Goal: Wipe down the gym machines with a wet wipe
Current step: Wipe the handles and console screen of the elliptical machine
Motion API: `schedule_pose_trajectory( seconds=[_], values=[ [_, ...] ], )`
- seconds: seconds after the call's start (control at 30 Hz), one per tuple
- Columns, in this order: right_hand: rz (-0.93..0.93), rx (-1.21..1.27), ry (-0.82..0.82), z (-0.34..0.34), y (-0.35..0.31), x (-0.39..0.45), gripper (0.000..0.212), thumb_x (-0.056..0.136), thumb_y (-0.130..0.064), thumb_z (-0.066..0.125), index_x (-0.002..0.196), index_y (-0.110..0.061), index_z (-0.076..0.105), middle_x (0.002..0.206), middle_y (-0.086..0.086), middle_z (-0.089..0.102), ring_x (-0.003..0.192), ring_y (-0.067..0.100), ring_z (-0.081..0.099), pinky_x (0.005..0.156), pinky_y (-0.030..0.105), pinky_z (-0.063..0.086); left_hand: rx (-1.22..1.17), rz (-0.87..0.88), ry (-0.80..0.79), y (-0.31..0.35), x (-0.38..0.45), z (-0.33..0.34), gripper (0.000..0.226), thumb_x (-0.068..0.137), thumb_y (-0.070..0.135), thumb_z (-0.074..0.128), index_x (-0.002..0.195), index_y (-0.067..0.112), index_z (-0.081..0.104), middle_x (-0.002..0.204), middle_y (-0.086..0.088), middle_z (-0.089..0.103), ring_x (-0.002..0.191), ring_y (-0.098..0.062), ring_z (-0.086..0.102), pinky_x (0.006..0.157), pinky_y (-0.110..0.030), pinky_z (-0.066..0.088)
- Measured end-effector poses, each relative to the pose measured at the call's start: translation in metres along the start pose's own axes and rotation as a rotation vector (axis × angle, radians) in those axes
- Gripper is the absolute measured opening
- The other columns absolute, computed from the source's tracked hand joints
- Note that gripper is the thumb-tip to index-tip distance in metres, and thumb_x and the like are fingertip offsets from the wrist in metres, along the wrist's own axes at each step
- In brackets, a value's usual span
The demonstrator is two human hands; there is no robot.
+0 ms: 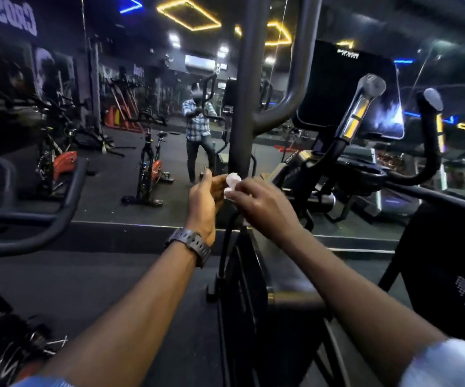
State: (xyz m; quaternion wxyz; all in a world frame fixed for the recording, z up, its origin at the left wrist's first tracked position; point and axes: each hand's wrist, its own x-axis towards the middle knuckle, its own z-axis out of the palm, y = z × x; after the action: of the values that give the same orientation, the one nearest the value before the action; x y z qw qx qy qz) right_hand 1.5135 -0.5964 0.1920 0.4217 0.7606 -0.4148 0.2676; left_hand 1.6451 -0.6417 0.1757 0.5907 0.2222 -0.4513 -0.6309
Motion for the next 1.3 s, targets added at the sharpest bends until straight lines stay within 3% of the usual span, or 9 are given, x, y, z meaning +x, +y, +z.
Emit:
schedule_pose_trajectory(
  seconds=[0.13, 0.3, 0.47, 0.63, 0.77, 0.93, 1.07, 1.23, 1.3],
  values=[
    [0.019, -0.157, 0.035, -0.021, 0.013, 0.071, 0.012, 0.084, -0.016, 0.065, 0.093, -0.011, 0.071, 0.092, 0.011, 0.062, 0.082, 0.027, 0.053, 0.068, 0.036, 0.043, -0.058, -0.063, -0.042, 0.011, -0.006, -0.002, 0.060, 0.103, 0.052, 0.025, 0.098, 0.012, 0.069, 0.091, -0.001, 0.076, 0.087, -0.013, 0.071, 0.075, -0.024, 0.051],
    [-0.393, -0.272, -0.294, -0.023, 0.006, 0.055, 0.021, 0.091, -0.024, 0.058, 0.106, -0.011, 0.065, 0.102, 0.009, 0.062, 0.092, 0.028, 0.055, 0.077, 0.039, 0.042, -0.136, -0.155, -0.124, 0.023, -0.002, -0.005, 0.074, 0.099, 0.062, 0.017, 0.104, 0.009, 0.068, 0.092, -0.004, 0.075, 0.092, -0.016, 0.069, 0.074, -0.028, 0.050],
    [-0.043, -0.216, -0.129, -0.051, 0.032, 0.122, 0.012, 0.081, -0.015, 0.060, 0.087, -0.006, 0.067, 0.084, 0.013, 0.056, 0.076, 0.028, 0.053, 0.063, 0.039, 0.048, -0.071, -0.084, -0.128, 0.039, 0.011, 0.003, 0.069, 0.100, 0.060, 0.018, 0.106, 0.011, 0.067, 0.101, -0.004, 0.072, 0.097, -0.015, 0.066, 0.079, -0.026, 0.049],
    [-0.200, -0.207, -0.229, -0.053, 0.035, 0.110, 0.024, 0.094, -0.027, 0.050, 0.099, -0.010, 0.065, 0.095, 0.006, 0.058, 0.084, 0.021, 0.054, 0.071, 0.040, 0.051, -0.057, 0.001, -0.198, 0.062, 0.029, 0.024, 0.072, 0.100, 0.059, 0.021, 0.092, 0.005, 0.067, 0.083, -0.006, 0.073, 0.074, -0.010, 0.070, 0.062, -0.020, 0.053],
    [0.052, -0.133, -0.005, -0.071, 0.070, 0.140, 0.026, 0.085, -0.024, 0.055, 0.098, -0.008, 0.071, 0.090, 0.013, 0.060, 0.077, 0.029, 0.060, 0.064, 0.035, 0.053, -0.056, -0.003, -0.182, 0.072, 0.041, 0.031, 0.076, 0.098, 0.063, 0.017, 0.110, 0.006, 0.066, 0.100, -0.006, 0.074, 0.095, -0.015, 0.069, 0.080, -0.024, 0.052],
    [-0.049, -0.081, -0.211, -0.064, 0.058, 0.118, 0.020, 0.090, -0.026, 0.061, 0.100, -0.012, 0.069, 0.098, 0.012, 0.063, 0.089, 0.028, 0.060, 0.077, 0.043, 0.052, -0.138, 0.022, -0.200, 0.077, 0.048, 0.036, 0.081, 0.098, 0.064, 0.014, 0.113, 0.003, 0.066, 0.106, -0.012, 0.072, 0.100, -0.018, 0.068, 0.089, -0.029, 0.052],
    [0.125, 0.002, 0.001, -0.070, 0.078, 0.145, 0.025, 0.073, -0.002, 0.073, 0.097, -0.008, 0.074, 0.091, 0.012, 0.063, 0.078, 0.028, 0.062, 0.067, 0.034, 0.054, -0.189, 0.036, -0.210, 0.086, 0.052, 0.043, 0.084, 0.097, 0.066, 0.014, 0.119, 0.000, 0.062, 0.109, -0.014, 0.071, 0.105, -0.023, 0.066, 0.096, -0.033, 0.050],
    [-0.082, 0.073, -0.322, -0.063, 0.040, 0.112, 0.014, 0.090, -0.019, 0.062, 0.096, -0.009, 0.071, 0.095, 0.010, 0.060, 0.087, 0.025, 0.056, 0.073, 0.040, 0.052, -0.199, 0.045, -0.250, 0.091, 0.060, 0.044, 0.093, 0.093, 0.071, 0.009, 0.130, -0.001, 0.055, 0.118, -0.016, 0.067, 0.103, -0.023, 0.065, 0.092, -0.035, 0.050],
    [0.001, 0.011, -0.173, -0.065, 0.064, 0.137, 0.009, 0.085, -0.015, 0.063, 0.091, -0.011, 0.070, 0.094, 0.010, 0.059, 0.083, 0.026, 0.058, 0.067, 0.042, 0.054, -0.194, 0.050, -0.237, 0.090, 0.062, 0.043, 0.094, 0.093, 0.073, 0.010, 0.125, 0.001, 0.061, 0.108, -0.013, 0.071, 0.097, -0.021, 0.066, 0.088, -0.033, 0.050]
  ],
)
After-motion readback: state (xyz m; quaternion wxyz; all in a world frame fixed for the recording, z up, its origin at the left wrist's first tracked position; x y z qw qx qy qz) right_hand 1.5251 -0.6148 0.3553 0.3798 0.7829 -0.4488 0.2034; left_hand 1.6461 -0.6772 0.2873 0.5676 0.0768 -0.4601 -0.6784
